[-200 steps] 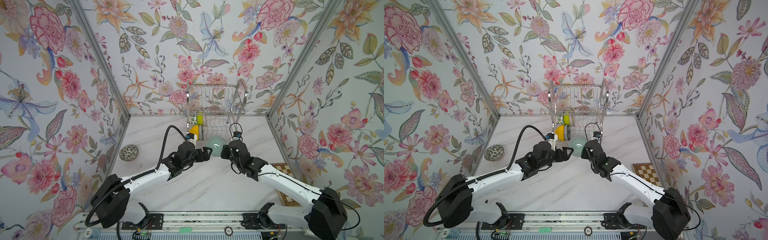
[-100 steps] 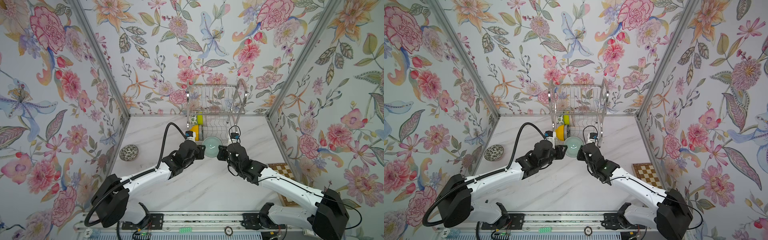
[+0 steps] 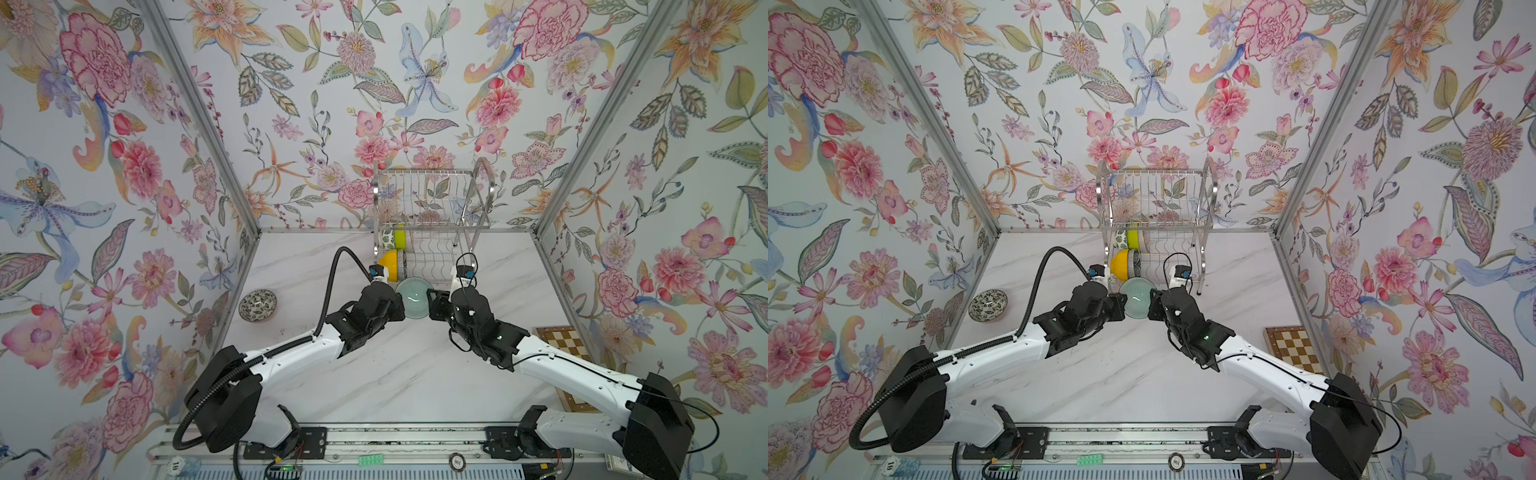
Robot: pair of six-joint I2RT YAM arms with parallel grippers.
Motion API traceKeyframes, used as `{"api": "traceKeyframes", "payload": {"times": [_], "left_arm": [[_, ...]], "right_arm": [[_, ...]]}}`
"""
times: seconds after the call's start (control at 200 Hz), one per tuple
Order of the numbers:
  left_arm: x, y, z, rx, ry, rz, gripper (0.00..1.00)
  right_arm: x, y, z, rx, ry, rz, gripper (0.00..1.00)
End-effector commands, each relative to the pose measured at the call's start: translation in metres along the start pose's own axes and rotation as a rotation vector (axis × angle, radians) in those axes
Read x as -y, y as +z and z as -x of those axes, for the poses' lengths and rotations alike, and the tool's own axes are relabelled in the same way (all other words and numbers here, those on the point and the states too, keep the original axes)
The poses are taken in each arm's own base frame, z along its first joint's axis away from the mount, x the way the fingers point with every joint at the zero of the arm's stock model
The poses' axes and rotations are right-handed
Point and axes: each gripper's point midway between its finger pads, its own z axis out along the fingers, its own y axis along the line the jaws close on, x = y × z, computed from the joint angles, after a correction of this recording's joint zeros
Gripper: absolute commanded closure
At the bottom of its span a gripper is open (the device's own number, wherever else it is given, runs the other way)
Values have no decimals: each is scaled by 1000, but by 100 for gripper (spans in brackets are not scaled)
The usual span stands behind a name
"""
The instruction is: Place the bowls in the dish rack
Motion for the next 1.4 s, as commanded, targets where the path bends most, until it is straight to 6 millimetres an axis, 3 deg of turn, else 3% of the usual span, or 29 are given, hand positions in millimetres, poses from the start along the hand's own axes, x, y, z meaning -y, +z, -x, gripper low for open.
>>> {"api": "traceKeyframes", "payload": {"times": [0.0, 0.155, 0.27, 0.36, 0.44, 0.615, 0.806, 0.961, 1.296, 1.311, 1.396], "left_arm": [[-2, -12, 19, 82, -3, 23, 100], [-27, -24, 32, 145, 5, 158, 100], [-48, -35, 46, 198, 31, 289, 100], [-61, -44, 59, 261, 60, 377, 100], [-68, -51, 68, 316, 101, 426, 100], [-68, -58, 85, 446, 202, 469, 100], [-67, -56, 91, 558, 287, 521, 100], [-50, -50, 86, 614, 345, 506, 100], [-31, -49, 74, 726, 354, 462, 100], [-33, -41, 68, 710, 374, 471, 100], [-28, -36, 63, 718, 384, 446, 100]], "right_arm": [[-7, -1, 15, 24, 41, 38, 56], [0, -2, 21, 10, 109, 95, 25], [17, -2, 29, 2, 210, 110, 2], [40, -2, 34, 8, 329, 71, 1], [81, -2, 41, 14, 492, -44, 1], [103, -1, 47, 3, 785, -80, 1], [76, 6, 61, 8, 1040, 54, 1], [42, 4, 75, 36, 1171, 157, 1], [-25, 3, 77, 24, 1394, 385, 1], [-27, 3, 76, 19, 1396, 389, 1], [-41, 4, 72, 4, 1409, 411, 1]]}}
